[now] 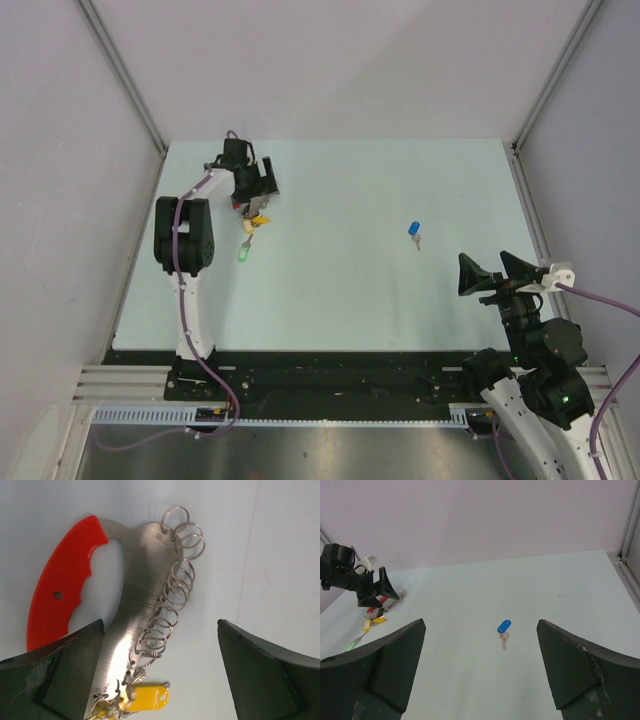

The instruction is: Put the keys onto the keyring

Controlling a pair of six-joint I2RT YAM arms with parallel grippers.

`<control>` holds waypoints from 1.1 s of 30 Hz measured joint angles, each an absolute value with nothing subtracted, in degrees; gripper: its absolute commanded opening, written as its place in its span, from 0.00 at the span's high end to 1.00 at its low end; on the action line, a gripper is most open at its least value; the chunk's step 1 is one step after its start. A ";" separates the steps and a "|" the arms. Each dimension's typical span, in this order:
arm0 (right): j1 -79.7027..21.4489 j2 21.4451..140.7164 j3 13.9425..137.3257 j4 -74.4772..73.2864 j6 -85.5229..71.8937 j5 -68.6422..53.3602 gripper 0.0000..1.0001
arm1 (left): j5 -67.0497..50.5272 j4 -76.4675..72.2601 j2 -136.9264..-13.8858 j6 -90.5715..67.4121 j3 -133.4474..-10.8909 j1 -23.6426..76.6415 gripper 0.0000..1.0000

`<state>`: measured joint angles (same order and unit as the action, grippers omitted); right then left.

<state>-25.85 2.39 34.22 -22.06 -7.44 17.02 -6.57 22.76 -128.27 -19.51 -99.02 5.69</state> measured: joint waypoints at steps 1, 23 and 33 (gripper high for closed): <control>-25.85 2.39 34.22 -22.06 -7.42 16.99 0.01 | -6.87 23.00 -128.27 -19.49 -99.02 6.20 0.00; -25.98 5.67 35.70 -22.74 -7.94 14.39 0.00 | -14.96 11.94 -108.90 -19.68 -68.29 39.27 0.00; -26.06 20.03 41.82 -26.33 -14.57 4.95 0.00 | -16.99 6.55 -92.55 -23.57 -47.33 44.49 0.00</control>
